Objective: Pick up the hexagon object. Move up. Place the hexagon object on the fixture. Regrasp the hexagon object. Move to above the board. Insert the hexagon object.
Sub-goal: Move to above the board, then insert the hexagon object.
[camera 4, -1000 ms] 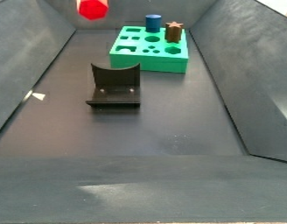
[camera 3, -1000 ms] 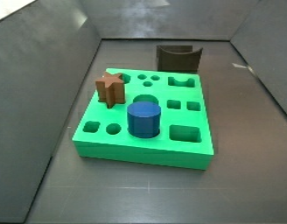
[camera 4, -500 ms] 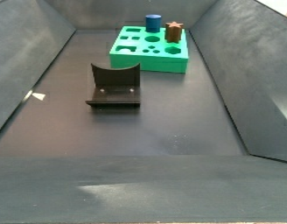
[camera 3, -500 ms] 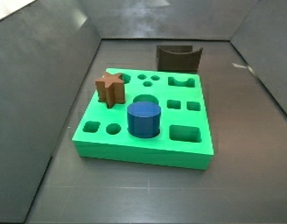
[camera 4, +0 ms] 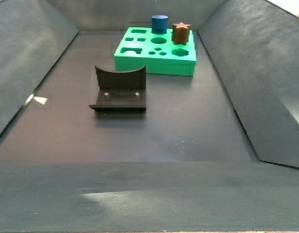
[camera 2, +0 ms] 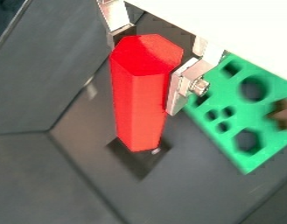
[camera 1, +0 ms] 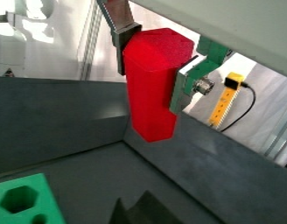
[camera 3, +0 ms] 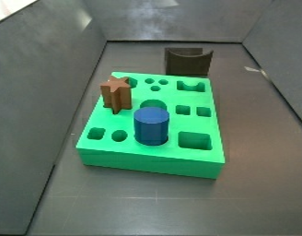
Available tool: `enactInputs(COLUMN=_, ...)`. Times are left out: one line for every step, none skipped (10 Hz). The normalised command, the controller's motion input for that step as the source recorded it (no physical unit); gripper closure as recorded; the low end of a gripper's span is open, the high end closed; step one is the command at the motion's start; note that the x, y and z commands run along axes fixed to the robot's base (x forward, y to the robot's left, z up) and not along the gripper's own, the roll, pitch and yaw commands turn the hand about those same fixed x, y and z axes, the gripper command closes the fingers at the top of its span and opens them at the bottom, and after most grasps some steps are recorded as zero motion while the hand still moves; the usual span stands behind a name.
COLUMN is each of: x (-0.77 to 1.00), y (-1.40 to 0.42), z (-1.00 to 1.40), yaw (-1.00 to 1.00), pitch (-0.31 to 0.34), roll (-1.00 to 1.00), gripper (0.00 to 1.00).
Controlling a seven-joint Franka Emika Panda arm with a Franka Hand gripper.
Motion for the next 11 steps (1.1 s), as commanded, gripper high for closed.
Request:
enactInputs(x=-0.83, y=-1.00, z=0.05, yaw=-0.03, pitch=-0.184, roll=-1.00, gripper=1.00)
enactInputs(x=-0.89, y=-1.00, z=0.04, yaw=-0.03, pitch=-0.208, roll=-1.00, gripper=1.00)
enactInputs(x=-0.91, y=-1.00, z=0.05, yaw=-0.04, pitch=-0.216, roll=-1.00, gripper=1.00)
enactInputs(x=-0.77, y=-0.77, z=0.03, yaw=-0.04, pitch=-0.239, roll=-1.00, gripper=1.00)
enactInputs(x=-0.54, y=-0.49, z=0.01, yaw=-0.05, pitch=-0.247, roll=-1.00, gripper=1.00)
enactInputs(x=-0.35, y=-0.26, z=0.02, yaw=-0.06, pitch=-0.247, roll=-1.00, gripper=1.00)
enactInputs(x=-0.19, y=-0.11, z=0.00, yaw=-0.04, pitch=-0.178, roll=-0.76, gripper=1.00)
enactInputs(x=-0.13, y=-0.07, z=0.00, yaw=-0.03, pitch=-0.130, roll=-0.53, gripper=1.00)
enactInputs(x=-0.09, y=-0.04, z=0.00, yaw=-0.03, pitch=-0.090, roll=-0.35, gripper=1.00)
enactInputs(x=-0.06, y=-0.03, z=0.00, yaw=-0.01, pitch=-0.070, roll=-0.27, gripper=1.00)
enactInputs(x=-0.06, y=0.00, z=0.00, yaw=-0.01, pitch=-0.029, roll=0.00, gripper=1.00)
